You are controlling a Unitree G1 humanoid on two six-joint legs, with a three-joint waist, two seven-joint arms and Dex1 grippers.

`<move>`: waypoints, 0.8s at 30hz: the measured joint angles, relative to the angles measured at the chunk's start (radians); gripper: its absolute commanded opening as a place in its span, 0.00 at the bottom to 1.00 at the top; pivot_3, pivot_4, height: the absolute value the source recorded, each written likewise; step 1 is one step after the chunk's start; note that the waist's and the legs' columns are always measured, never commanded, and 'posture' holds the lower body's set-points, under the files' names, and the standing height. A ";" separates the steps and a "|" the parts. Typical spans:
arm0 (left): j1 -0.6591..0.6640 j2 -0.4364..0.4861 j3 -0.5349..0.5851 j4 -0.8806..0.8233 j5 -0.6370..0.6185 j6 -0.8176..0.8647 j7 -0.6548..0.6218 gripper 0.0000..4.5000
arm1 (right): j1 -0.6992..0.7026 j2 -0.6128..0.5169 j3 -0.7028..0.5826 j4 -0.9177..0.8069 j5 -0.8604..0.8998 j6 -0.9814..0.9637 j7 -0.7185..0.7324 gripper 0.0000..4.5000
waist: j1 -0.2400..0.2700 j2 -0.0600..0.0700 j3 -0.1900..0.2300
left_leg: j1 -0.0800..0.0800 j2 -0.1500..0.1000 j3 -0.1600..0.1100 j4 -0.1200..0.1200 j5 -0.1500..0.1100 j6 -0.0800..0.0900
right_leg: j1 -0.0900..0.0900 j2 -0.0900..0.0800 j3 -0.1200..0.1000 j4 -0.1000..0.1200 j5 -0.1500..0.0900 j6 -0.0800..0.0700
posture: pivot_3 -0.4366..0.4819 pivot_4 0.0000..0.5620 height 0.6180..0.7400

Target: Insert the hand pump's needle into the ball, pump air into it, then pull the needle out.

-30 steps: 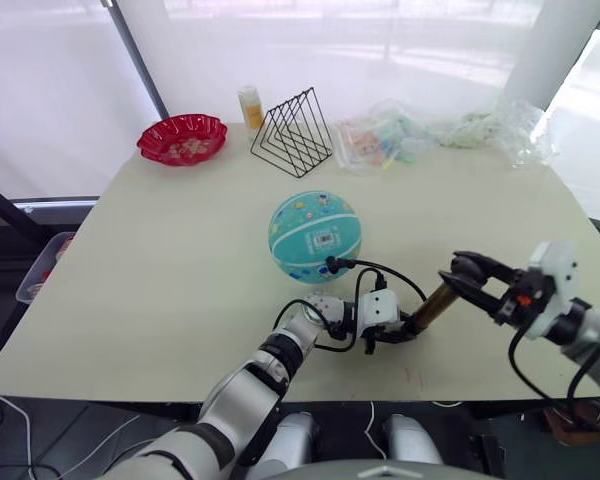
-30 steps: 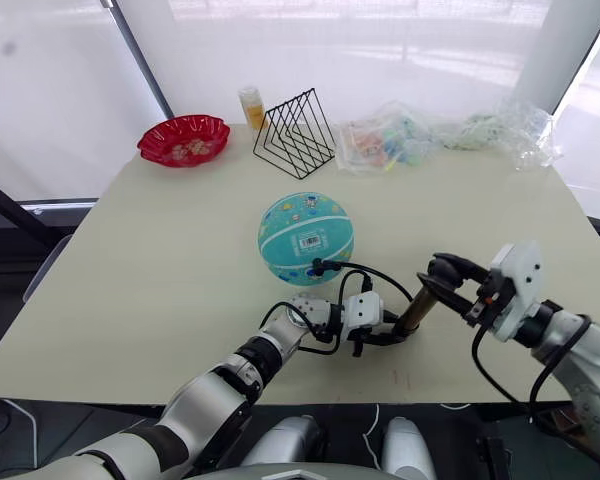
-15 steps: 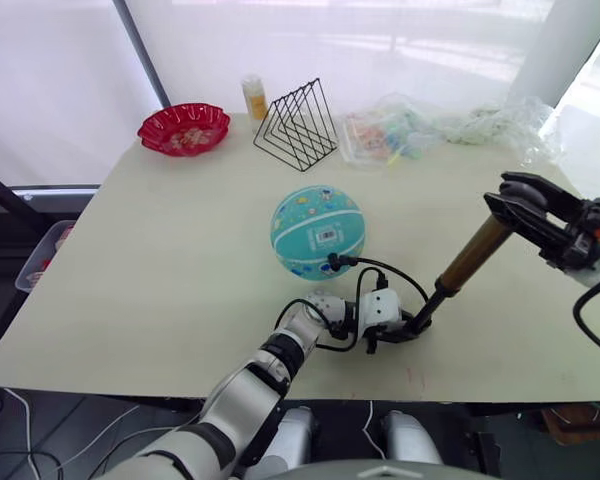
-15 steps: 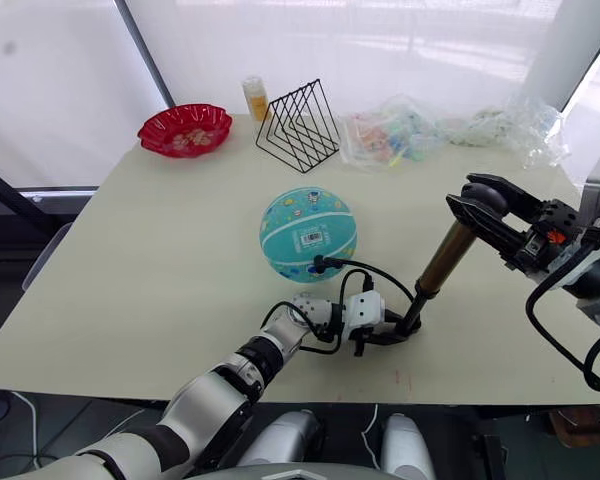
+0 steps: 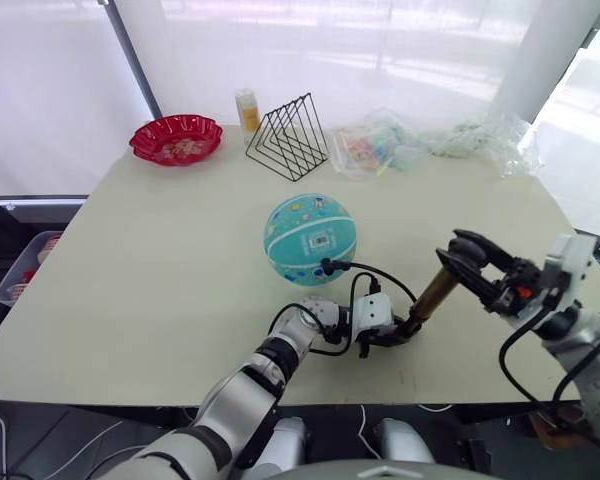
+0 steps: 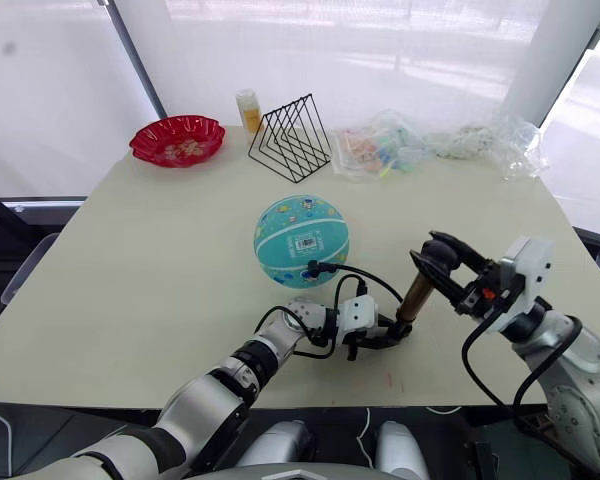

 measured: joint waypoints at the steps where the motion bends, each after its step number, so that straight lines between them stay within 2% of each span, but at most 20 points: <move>1: 0.000 0.000 0.000 0.000 0.000 0.000 0.000 0.23 | 0.004 0.005 0.011 0.013 -0.015 -0.006 0.005 0.36 | 0.000 0.001 0.000 | 0.000 0.000 0.000 0.000 0.000 0.000 | 0.000 0.000 0.000 0.000 0.000 0.000 | 0.48 0.27 1.00; 6: -0.002 -0.004 0.000 0.000 0.000 0.000 0.000 0.23 | 0.008 0.002 0.009 0.028 -0.020 0.002 0.012 0.36 | 0.001 0.004 -0.001 | -0.001 0.000 -0.001 0.001 0.000 0.000 | 0.000 0.000 0.000 0.000 -0.001 0.001 | 0.48 0.27 1.00; 9: -0.007 -0.010 0.000 -0.003 -0.002 0.000 -0.006 0.23 | -0.025 -0.038 -0.034 0.001 0.031 0.071 -0.002 0.36 | 0.004 0.014 0.006 | -0.002 -0.001 0.000 0.002 0.000 0.000 | -0.001 -0.001 0.000 0.000 -0.001 0.002 | 0.48 0.27 1.00; 13: -0.013 -0.016 0.003 -0.010 -0.010 -0.001 -0.014 0.23 | -0.075 -0.115 -0.087 -0.013 0.119 0.177 -0.018 0.36 | 0.006 0.023 0.018 | -0.004 -0.001 0.000 0.003 0.000 0.000 | -0.002 -0.002 0.000 0.000 0.000 0.001 | 0.48 0.27 1.00; 16: -0.019 -0.021 0.006 -0.016 -0.013 -0.001 -0.014 0.23 | -0.154 -0.211 -0.174 -0.031 0.242 0.267 -0.043 0.36 | 0.009 0.028 0.028 | -0.007 -0.003 0.001 0.003 0.000 0.001 | -0.004 -0.003 0.000 0.000 0.001 0.000 | 0.48 0.27 1.00; 19: -0.019 -0.024 0.006 -0.018 -0.013 -0.004 -0.014 0.23 | -0.206 -0.271 -0.274 -0.072 0.358 0.319 -0.073 0.36 | 0.012 0.027 0.032 | -0.008 -0.002 -0.001 0.003 0.000 0.001 | -0.005 -0.003 -0.001 0.000 0.001 -0.001 | 0.48 0.27 1.00; 24: -0.018 -0.023 0.005 -0.018 -0.013 -0.008 -0.014 0.23 | -0.238 -0.300 -0.338 -0.118 0.459 0.359 -0.138 0.36 | 0.013 0.026 0.034 | -0.010 -0.002 0.000 0.003 0.000 0.000 | -0.006 -0.003 0.000 0.000 0.001 -0.001 | 0.48 0.27 1.00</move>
